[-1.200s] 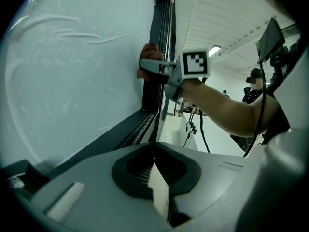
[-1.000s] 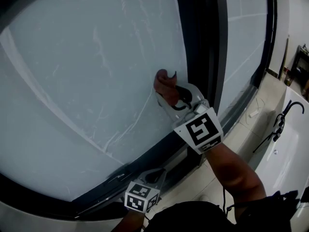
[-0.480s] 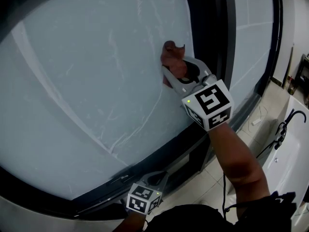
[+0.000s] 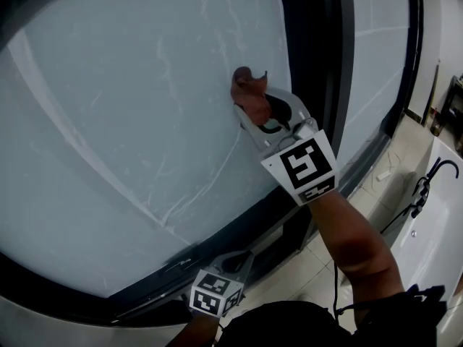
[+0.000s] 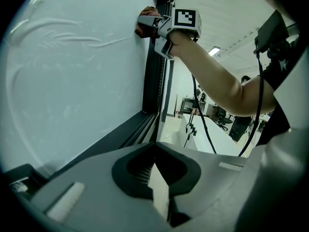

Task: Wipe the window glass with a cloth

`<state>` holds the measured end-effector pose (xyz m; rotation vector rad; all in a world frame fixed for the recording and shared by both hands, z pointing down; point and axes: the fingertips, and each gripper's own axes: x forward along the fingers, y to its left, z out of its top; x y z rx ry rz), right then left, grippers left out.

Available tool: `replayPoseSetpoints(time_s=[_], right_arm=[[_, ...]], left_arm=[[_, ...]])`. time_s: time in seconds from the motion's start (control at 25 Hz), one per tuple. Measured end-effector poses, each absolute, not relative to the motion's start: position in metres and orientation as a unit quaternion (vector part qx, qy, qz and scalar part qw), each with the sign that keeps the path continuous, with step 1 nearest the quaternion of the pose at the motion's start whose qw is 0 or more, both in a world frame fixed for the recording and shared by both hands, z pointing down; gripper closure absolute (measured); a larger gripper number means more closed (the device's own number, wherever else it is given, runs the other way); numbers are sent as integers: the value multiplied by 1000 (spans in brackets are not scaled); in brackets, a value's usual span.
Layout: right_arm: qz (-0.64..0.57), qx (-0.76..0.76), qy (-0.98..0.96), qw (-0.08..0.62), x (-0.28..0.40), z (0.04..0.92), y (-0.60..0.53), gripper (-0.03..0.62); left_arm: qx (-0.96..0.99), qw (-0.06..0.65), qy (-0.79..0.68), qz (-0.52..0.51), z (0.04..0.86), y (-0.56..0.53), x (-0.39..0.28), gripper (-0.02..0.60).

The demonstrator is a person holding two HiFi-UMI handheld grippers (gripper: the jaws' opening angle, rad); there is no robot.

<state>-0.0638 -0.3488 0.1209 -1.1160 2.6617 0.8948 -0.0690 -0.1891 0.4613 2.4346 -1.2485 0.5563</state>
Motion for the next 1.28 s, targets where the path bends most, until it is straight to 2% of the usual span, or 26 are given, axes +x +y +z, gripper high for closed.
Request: replayPoseSetpoints(time_s=[1.28], right_arm=[[249, -374, 893, 19, -67, 243, -349, 485]], left_arm=[[860, 183, -434, 199, 466, -183, -70, 565]])
